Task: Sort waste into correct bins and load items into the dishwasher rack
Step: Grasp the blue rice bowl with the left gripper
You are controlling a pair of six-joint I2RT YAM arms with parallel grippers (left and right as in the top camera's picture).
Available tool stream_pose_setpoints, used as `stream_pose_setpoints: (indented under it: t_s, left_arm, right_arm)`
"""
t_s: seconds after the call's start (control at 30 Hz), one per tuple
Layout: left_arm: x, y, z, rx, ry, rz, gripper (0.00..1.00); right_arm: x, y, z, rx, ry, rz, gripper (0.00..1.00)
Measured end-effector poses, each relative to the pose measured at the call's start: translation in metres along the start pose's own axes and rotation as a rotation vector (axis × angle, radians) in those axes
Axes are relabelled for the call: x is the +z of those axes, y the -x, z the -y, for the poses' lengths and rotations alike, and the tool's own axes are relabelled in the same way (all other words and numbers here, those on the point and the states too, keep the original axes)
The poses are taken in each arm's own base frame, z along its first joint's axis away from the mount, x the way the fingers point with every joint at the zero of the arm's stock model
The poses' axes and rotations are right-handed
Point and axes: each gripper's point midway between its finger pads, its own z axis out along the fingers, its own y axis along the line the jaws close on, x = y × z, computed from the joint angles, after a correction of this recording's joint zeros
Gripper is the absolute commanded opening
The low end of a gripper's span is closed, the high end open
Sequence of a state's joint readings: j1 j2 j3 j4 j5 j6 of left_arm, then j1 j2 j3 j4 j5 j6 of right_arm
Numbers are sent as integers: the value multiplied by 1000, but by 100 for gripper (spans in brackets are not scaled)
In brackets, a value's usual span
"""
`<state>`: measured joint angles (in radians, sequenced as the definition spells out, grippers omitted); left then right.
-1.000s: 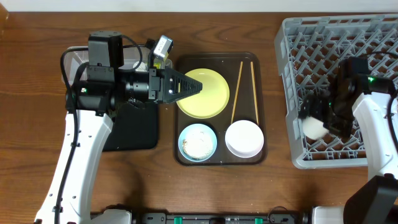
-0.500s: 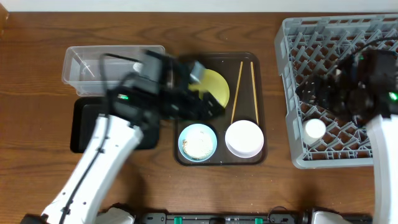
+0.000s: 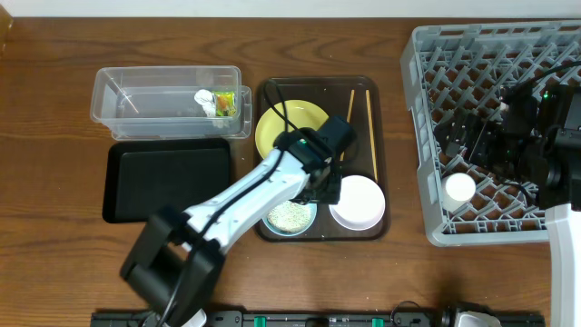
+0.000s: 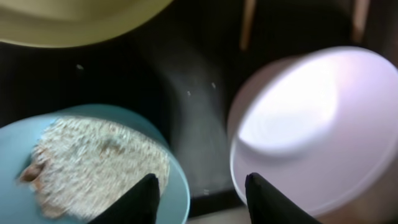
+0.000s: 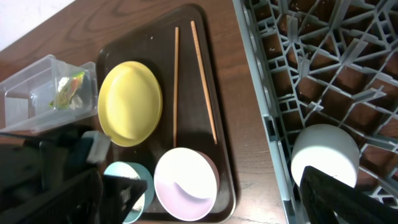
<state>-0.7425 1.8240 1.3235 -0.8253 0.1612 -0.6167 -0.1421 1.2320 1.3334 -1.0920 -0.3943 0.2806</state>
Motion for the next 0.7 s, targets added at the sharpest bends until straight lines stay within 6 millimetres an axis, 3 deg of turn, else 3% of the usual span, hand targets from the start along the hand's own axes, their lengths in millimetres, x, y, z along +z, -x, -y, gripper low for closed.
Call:
stream_pose_setpoints:
  t_s: [0.2,0.43,0.7]
  left_arm:
    - [16,3,-11,-59,65,-4,34]
    - [35,-2,-20,-88,118,-46,6]
    - [31,-7,-25,-85,139,-61,6]
  right_arm:
    - [0,0,0,0,0,0,99]
    - [0,0,0,0,0,0,99]
    - [0,0,0,0,0,0,99]
